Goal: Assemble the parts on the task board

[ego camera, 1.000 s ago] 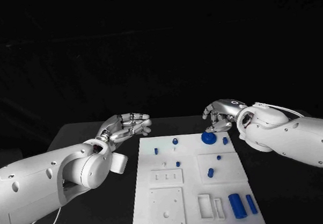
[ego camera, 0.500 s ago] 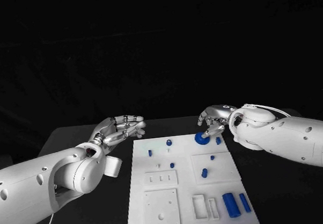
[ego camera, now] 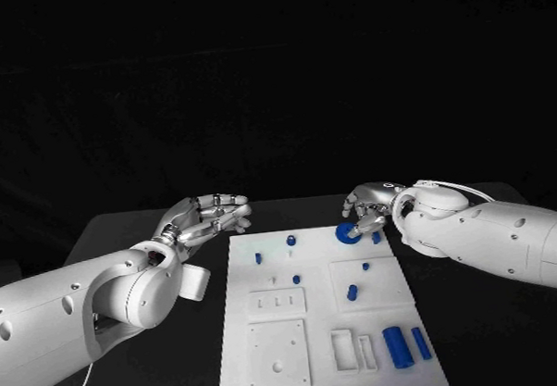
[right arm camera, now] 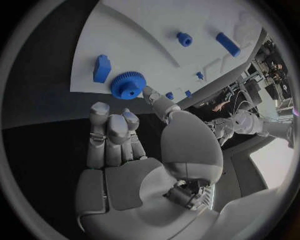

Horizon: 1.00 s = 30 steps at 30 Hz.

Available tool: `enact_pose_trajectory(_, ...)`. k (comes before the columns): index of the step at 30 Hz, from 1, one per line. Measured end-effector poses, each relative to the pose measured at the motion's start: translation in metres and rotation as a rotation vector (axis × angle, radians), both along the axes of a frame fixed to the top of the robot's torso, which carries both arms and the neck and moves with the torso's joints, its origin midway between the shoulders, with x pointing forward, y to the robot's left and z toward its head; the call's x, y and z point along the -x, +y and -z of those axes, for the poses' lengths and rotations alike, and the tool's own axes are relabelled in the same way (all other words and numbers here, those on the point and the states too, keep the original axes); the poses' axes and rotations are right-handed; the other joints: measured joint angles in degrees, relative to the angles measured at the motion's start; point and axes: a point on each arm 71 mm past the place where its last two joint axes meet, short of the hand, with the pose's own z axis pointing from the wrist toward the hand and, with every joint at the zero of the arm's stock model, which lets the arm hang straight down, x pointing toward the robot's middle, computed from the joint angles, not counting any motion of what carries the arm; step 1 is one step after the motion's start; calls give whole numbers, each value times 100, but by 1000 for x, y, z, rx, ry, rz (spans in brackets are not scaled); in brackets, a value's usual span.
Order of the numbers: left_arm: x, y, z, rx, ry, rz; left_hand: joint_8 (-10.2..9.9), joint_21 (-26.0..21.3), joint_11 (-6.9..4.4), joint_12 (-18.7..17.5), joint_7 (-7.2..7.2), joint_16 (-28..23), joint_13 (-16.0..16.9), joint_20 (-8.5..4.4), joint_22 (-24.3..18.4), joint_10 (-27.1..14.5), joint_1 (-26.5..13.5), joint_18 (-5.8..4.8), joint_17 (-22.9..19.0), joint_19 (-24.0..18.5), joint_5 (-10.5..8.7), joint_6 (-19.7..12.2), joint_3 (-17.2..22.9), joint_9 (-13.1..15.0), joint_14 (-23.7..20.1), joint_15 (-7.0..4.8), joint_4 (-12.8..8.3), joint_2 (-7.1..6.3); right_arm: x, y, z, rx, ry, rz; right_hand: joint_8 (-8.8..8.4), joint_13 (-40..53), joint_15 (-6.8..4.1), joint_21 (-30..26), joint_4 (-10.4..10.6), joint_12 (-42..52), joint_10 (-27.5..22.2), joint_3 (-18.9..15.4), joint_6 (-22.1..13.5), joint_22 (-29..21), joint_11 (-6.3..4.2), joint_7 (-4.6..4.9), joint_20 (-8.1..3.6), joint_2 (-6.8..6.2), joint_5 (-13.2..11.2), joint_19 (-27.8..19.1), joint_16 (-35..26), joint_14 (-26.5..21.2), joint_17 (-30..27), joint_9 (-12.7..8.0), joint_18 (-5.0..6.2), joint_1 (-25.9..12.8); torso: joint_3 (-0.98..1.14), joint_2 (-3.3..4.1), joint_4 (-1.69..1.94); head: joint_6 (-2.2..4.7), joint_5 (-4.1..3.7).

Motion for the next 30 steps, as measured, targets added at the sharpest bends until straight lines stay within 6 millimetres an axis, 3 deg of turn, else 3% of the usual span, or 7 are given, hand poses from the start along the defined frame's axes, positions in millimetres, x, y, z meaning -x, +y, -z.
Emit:
enact_pose_trajectory(12, 1, 0, 0, 0, 1, 1, 0, 0, 0, 0, 0, 0, -1, 0, 0, 0, 0, -1, 5, 0, 0, 0, 0, -1, 0, 0, 0, 0, -2, -2, 8, 7, 16, 12, 0, 0, 0, 14, -17, 23, 1, 17, 0, 0, -1, -1, -18, 27, 24, -21, 0, 1, 28, 7, -3, -22, -4, -2, 1, -47, 61)
enact_pose_trajectory(22, 2, -1, 0, 1, 1, 5, 0, 0, 0, 0, 0, 0, -1, 0, 0, 0, 0, -1, 4, 0, 0, 0, 0, -1, 0, 0, 0, 0, -3, 1, 12, 10, 27, 12, 19, -17, 0, 23, -25, 49, 2, 61, 17, 0, -1, 14, -17, 149, 16, -23, 0, 2, 59, 14, -4, -9, -4, -2, 4, -88, 68)
enact_pose_trajectory(30, 2, -1, 0, 1, 1, 6, 0, 0, 0, 0, 0, 0, -1, 0, 0, 0, 0, -1, 10, 0, 0, 0, 0, -1, 0, 0, 0, 0, -3, 1, 13, 8, 34, 12, 35, -64, 1, 45, 72, 66, 2, 298, 72, 0, -2, -7, -9, 261, -220, -31, -30, 2, 97, 14, -4, -35, -4, -2, -3, -108, 68)
